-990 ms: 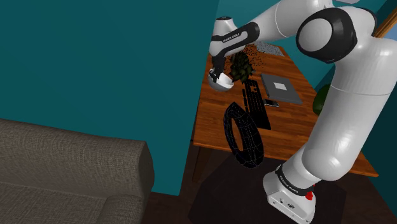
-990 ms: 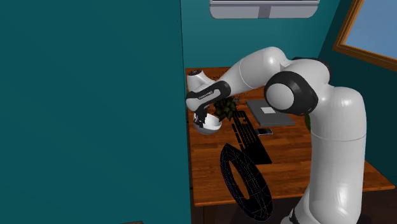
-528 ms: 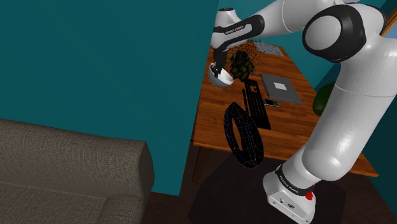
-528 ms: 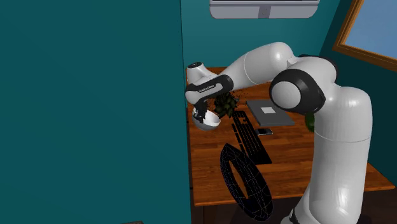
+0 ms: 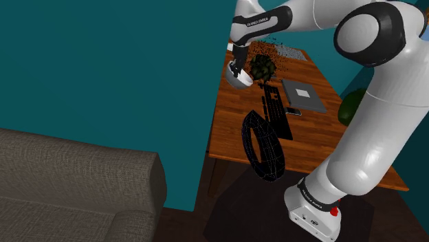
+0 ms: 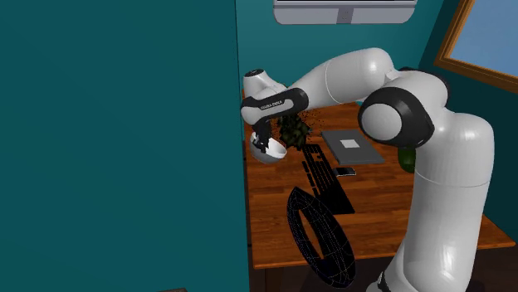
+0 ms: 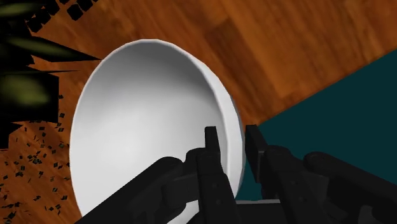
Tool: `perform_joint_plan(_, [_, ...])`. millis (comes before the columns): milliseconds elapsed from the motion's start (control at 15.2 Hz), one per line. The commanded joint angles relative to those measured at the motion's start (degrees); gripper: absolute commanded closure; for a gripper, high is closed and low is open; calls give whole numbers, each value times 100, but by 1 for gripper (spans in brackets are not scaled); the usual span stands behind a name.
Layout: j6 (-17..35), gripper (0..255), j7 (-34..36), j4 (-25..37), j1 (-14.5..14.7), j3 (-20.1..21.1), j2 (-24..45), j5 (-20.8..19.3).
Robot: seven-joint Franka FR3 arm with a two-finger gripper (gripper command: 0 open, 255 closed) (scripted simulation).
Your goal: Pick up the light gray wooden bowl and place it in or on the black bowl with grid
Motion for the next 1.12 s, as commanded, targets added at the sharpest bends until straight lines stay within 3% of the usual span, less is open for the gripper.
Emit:
perform_joint_plan(0, [-91, 255, -7, 78, 11, 9, -72, 14])
perform_joint_plan(528, [169, 255, 621, -1998, 313, 154, -1816, -345])
perform_joint_plan(1056, [-17, 255, 1234, -3623, 516, 497, -3527, -473])
